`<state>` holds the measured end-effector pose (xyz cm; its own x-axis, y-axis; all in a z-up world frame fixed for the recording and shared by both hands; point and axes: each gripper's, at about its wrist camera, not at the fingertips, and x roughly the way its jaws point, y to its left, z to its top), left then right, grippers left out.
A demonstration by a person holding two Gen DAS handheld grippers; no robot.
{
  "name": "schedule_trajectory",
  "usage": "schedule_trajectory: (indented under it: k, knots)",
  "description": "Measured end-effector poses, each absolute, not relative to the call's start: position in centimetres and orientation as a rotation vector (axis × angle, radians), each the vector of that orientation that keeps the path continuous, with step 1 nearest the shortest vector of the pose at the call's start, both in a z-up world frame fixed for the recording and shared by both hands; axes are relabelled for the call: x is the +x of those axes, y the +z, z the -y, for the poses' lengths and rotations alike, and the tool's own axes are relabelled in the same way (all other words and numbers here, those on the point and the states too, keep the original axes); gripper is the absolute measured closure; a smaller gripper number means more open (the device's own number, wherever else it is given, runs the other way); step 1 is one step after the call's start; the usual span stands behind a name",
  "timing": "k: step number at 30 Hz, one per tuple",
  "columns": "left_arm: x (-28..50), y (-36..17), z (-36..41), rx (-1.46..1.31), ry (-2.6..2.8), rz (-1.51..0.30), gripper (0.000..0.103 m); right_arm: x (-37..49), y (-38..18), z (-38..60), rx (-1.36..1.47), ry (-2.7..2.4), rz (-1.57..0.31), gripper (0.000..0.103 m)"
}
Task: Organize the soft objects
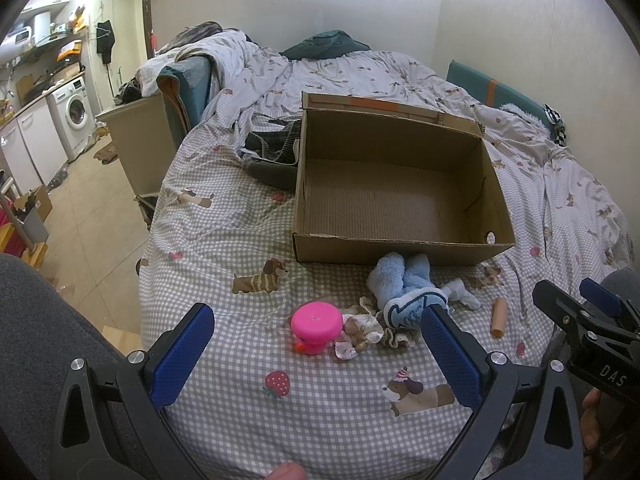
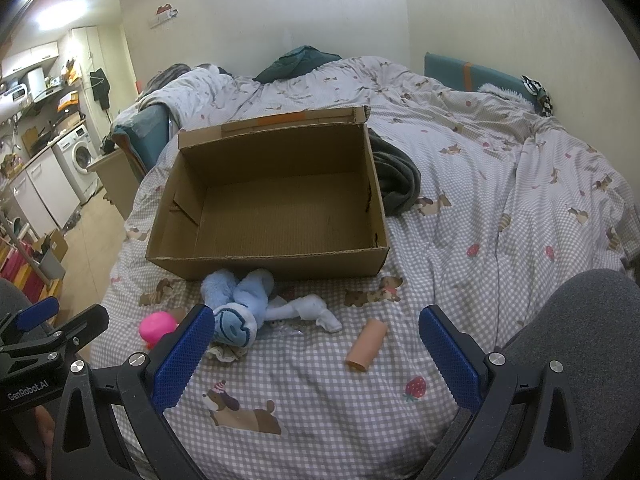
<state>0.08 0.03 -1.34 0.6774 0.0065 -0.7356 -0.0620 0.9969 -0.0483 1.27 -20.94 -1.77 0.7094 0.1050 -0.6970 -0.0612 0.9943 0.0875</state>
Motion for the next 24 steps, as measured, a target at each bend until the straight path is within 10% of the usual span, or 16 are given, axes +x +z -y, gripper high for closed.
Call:
schedule_trajectory:
  k: [24]
  knots:
    - [-0.06,-1.61,0.05,-0.071,0.039,-0.829,0.0,1.29,-1.7,21.01,0.06,0.094,-0.776,0.0]
